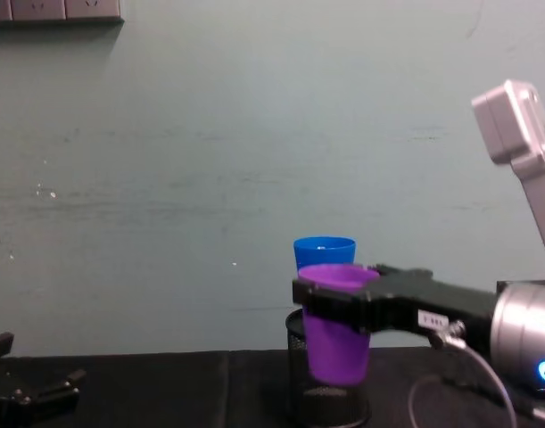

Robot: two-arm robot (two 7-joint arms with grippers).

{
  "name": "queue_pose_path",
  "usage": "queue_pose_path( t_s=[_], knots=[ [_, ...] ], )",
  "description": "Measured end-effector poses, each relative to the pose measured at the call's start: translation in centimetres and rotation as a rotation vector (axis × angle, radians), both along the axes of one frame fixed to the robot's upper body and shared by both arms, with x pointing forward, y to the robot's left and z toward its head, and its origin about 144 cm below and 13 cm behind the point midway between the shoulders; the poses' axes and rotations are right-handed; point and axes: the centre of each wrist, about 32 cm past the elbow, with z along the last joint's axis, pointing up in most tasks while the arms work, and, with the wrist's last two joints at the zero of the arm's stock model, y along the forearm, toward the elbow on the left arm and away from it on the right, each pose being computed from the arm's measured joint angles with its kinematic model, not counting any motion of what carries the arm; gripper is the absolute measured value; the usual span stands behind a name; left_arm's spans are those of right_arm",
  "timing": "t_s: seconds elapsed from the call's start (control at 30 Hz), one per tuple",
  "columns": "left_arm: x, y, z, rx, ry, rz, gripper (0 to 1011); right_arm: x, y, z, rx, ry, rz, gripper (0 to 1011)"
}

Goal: Pick up one cup with a gripper and tap it against the other cup.

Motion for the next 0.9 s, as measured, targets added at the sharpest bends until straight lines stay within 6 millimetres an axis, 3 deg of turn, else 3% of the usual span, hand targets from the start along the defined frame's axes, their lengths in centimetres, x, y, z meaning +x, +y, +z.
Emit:
queue_pose_path(
  t_s=[0.43, 0.9],
  knots=[
    [0.0, 0.0, 0.0, 0.000, 0.000, 0.000, 1000, -3.3, -0.8, -3.8, 0.015, 0.005, -0.012, 752],
    [0.0, 0.0, 0.0, 0.000, 0.000, 0.000, 1000, -4.3, -0.9, -6.9, -0.026, 0.014, -0.037, 752]
  ],
)
